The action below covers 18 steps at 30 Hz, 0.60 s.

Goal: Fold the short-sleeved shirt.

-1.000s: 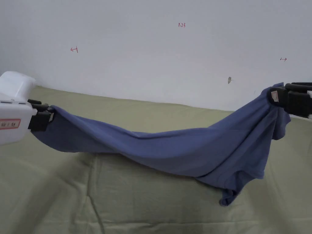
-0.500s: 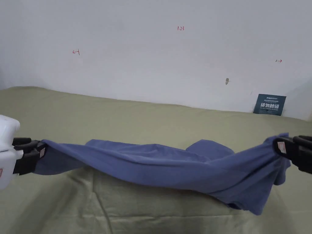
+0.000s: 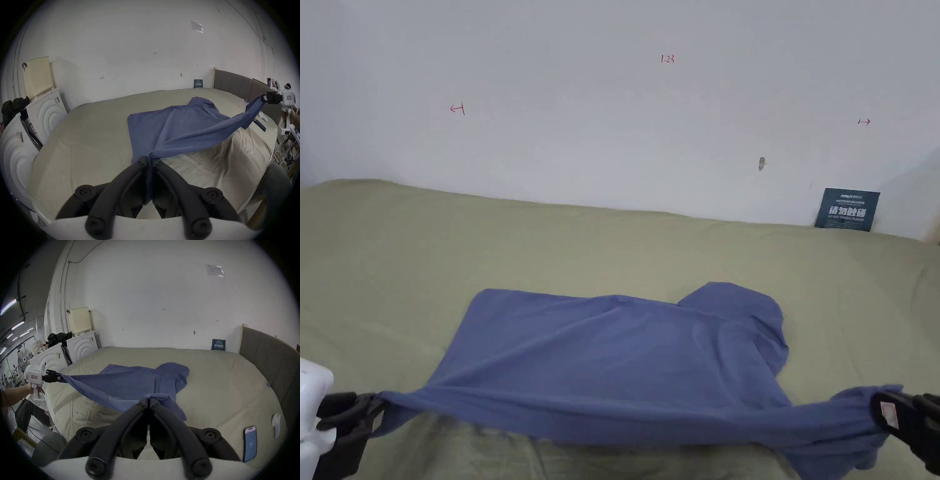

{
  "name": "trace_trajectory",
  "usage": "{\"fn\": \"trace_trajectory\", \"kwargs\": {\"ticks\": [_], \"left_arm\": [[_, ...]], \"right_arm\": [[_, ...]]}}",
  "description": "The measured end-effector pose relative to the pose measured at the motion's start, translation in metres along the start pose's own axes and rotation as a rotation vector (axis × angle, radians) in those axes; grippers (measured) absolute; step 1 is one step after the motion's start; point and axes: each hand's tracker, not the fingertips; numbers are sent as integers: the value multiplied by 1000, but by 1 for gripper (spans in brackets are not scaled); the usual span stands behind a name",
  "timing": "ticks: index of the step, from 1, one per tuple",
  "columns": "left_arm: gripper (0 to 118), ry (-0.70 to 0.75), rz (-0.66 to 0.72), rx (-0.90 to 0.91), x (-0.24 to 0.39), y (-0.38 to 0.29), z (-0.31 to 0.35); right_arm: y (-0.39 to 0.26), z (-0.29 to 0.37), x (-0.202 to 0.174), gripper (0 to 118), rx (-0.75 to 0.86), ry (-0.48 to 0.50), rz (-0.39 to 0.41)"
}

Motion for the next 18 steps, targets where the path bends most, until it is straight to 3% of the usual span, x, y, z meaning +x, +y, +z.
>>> {"fn": "trace_trajectory", "kwargs": {"ticks": [13, 18], "left_arm": [[7, -80, 6, -123, 8, -75, 7], [12, -80, -14, -184, 1, -103, 3]], "right_arm": [[-81, 14, -12, 1, -183, -41, -96], [-102, 16, -14, 1, -274, -62, -136]]}}
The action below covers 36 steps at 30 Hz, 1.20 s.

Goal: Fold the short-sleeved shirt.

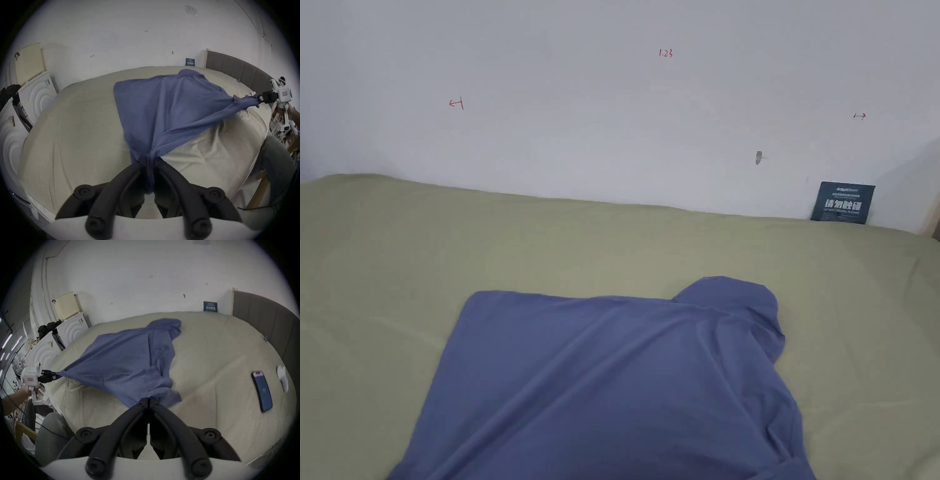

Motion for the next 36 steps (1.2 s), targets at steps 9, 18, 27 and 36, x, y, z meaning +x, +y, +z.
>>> {"fn": "trace_trajectory", "kwargs": {"ticks": [9, 18, 27, 36], "left_arm": [[54, 32, 185, -32, -10, -29, 30], [60, 185, 274, 211, 22, 9, 85], [12, 124, 261, 386, 80, 51, 114], [0, 64, 348, 324, 120, 36, 113]], "right_arm": [[-14, 9, 11, 80, -76, -99, -38], [2, 54, -34, 81, 174, -208, 41], [15, 71, -85, 45, 309, -185, 91], [-6, 60, -112, 0, 298, -186, 113]]}}
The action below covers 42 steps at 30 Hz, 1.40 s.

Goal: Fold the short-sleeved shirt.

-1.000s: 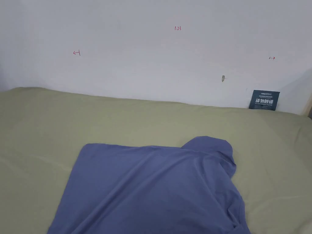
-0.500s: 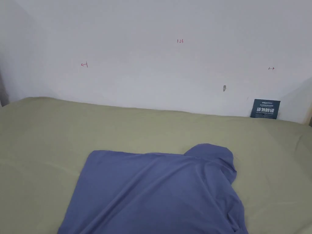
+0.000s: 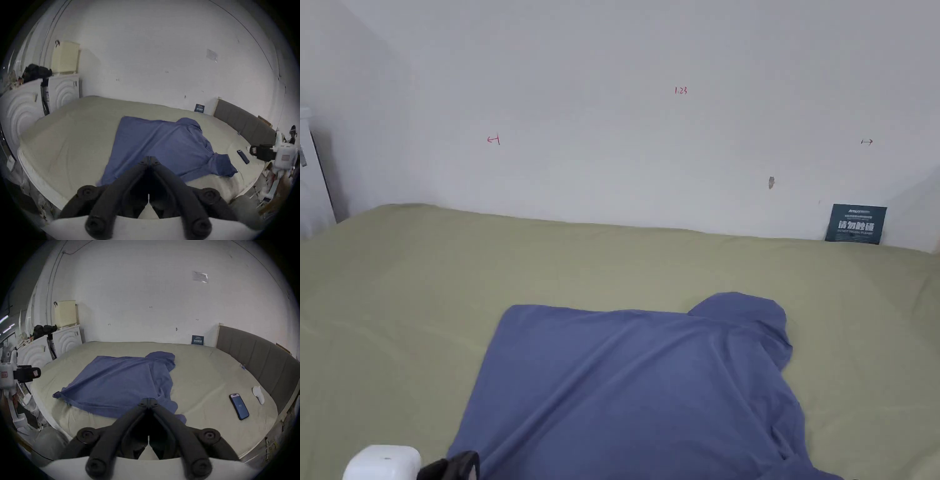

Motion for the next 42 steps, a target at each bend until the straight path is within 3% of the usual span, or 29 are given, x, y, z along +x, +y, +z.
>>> {"fn": "trace_trajectory", "kwargs": {"ticks": [6, 9, 14, 25, 31, 34, 35, 36, 37, 38, 39, 42], "left_arm": [[0, 33, -60, -46, 15, -20, 7], [0, -1, 23, -90, 9, -20, 4], [0, 37, -13, -115, 7, -22, -1], [0, 231, -10, -73, -45, 14, -25], [0, 248, 42, -119, -76, 30, -52], [1, 221, 55, -226, -85, 31, -67], [7, 213, 54, -262, -96, 26, -77], [22, 186, 53, -293, -100, 24, -81], [52, 165, 50, -321, -101, 23, -84], [95, 140, 44, -351, -101, 20, -87], [111, 129, 34, -358, -92, 21, -82], [112, 120, -17, -375, -83, 18, -81]], "right_arm": [[-23, 0, -17, 0, -41, 20, 57], [-29, -4, -20, 0, -63, 42, 53], [-27, -5, -22, 0, -66, 62, 50], [-24, -10, -12, 0, -71, 53, 45], [-26, -11, -11, 0, -73, 56, 45], [-28, -13, -11, 0, -80, 52, 56], [-28, -13, -10, 0, -81, 55, 58], [-28, -13, -9, 0, -79, 58, 59], [-28, -12, -9, 0, -71, 62, 59], [-28, -10, -8, 0, -62, 67, 61], [-27, -10, -8, 0, -59, 72, 62], [-25, -11, -10, 0, -63, 77, 68]]}}
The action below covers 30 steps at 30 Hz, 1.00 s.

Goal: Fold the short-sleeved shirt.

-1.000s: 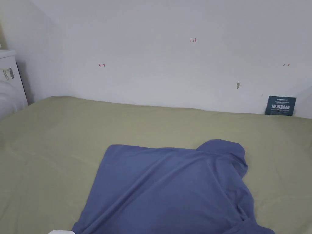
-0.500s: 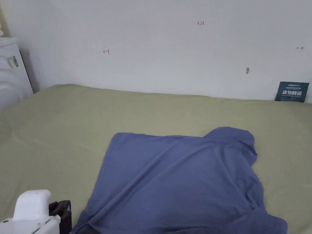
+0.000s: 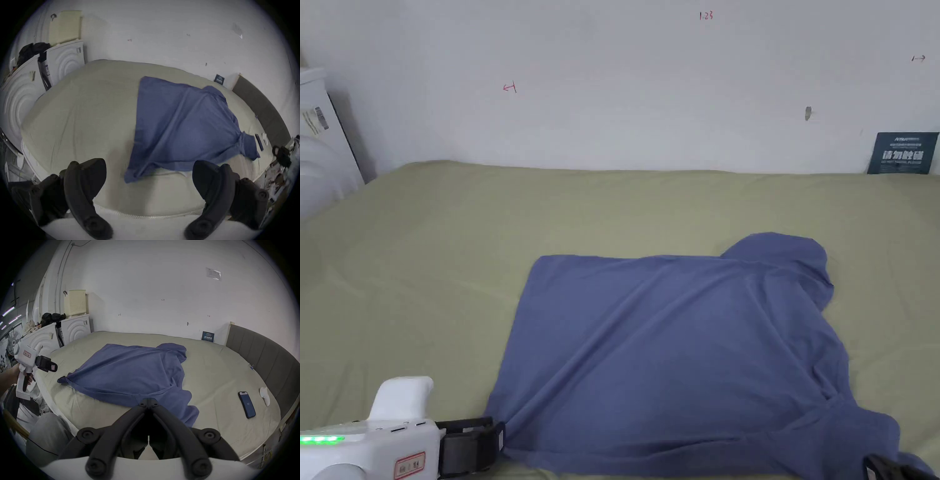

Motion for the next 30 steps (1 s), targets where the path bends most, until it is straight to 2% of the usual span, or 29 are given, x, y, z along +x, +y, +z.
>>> {"fn": "trace_trajectory", "kwargs": {"ticks": [14, 16, 17, 18, 19, 20, 21, 22, 24, 30], "left_arm": [[110, 33, 4, -112, -6, -13, -54], [102, 38, 0, -137, -4, -13, -60], [102, 43, -8, -153, -3, -15, -61], [98, 50, -19, -164, -1, -16, -62], [86, 56, -34, -161, 1, -17, -63], [47, 70, -58, -146, 2, -19, -65], [16, 85, -79, -141, 3, -22, -68], [9, 77, -74, -131, 4, -24, -67], [6, 52, -35, -131, 3, -24, -66], [5, 37, -8, -123, -4, -16, -67]], "right_arm": [[4, 2, -5, 0, -6, 20, 25], [3, 2, -3, 0, -12, 13, 23], [2, 2, -2, 0, -14, 10, 19], [2, 2, -1, 0, -16, 7, 14], [1, 2, 0, 0, -18, 3, 11], [1, 2, 1, 0, -19, 0, 8], [0, 1, 2, 0, -21, 1, 6], [0, 1, 2, 0, -23, 1, 5], [-1, 0, 3, 0, -29, -3, 11], [-3, -3, 4, 0, -49, -10, 9]]}}
